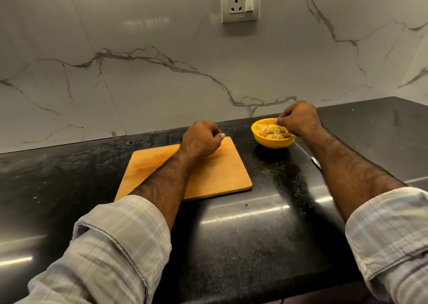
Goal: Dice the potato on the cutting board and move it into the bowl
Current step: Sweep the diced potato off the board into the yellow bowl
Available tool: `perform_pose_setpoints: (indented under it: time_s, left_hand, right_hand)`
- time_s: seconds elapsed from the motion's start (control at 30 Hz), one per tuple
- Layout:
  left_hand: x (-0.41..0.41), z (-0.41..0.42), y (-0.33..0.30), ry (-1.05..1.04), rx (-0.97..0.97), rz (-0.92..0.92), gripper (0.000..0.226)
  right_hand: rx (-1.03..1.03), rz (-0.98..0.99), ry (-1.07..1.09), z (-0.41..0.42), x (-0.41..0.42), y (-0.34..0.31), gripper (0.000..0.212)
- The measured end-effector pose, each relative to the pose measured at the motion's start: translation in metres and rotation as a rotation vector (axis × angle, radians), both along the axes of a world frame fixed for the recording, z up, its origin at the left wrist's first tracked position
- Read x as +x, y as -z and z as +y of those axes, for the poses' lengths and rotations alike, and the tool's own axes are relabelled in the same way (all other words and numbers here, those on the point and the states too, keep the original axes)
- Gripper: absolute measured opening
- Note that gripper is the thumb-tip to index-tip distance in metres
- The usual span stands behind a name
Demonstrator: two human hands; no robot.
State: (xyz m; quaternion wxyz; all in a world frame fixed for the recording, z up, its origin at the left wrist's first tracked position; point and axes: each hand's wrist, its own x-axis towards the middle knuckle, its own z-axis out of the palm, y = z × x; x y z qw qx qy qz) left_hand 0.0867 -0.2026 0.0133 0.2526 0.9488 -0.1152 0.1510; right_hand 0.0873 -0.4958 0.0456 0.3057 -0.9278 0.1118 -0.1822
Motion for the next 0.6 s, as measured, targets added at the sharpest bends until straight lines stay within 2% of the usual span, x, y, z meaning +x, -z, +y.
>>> perform_pose_setpoints:
  time_s: [0.03, 0.1, 0.17, 0.23, 0.33, 0.43, 0.6]
  left_hand:
    - [0.002, -0.009, 0.0, 0.014, -0.037, 0.014, 0.024]
    - [0.007, -0.032, -0.001, 0.018, -0.24, 0.103, 0.021]
    - [0.01, -0.059, -0.005, -0.024, -0.531, 0.325, 0.022]
    - [0.012, -0.083, -0.008, -0.047, -0.706, 0.555, 0.027]
    - [0.021, -0.103, -0.011, -0.048, -0.797, 0.667, 0.018]
    - [0.045, -0.115, -0.013, -0.083, -0.795, 0.621, 0.014]
    - [0.081, -0.125, -0.013, -0.151, -0.778, 0.574, 0.012]
  right_hand:
    - [0.005, 0.008, 0.02, -0.006, -0.001, 0.001, 0.028]
    - [0.011, 0.045, 0.066, -0.018, -0.002, 0.002, 0.03]
    - [0.018, 0.097, 0.107, -0.027, -0.004, 0.006, 0.039]
    - [0.023, 0.139, 0.149, -0.036, -0.003, 0.009, 0.044]
    - [0.064, 0.203, 0.17, -0.046, 0.011, 0.012, 0.032]
    - [0.152, 0.193, 0.19, -0.048, 0.025, 0.01, 0.02]
    - [0.186, 0.154, 0.205, -0.045, 0.049, 0.01, 0.02]
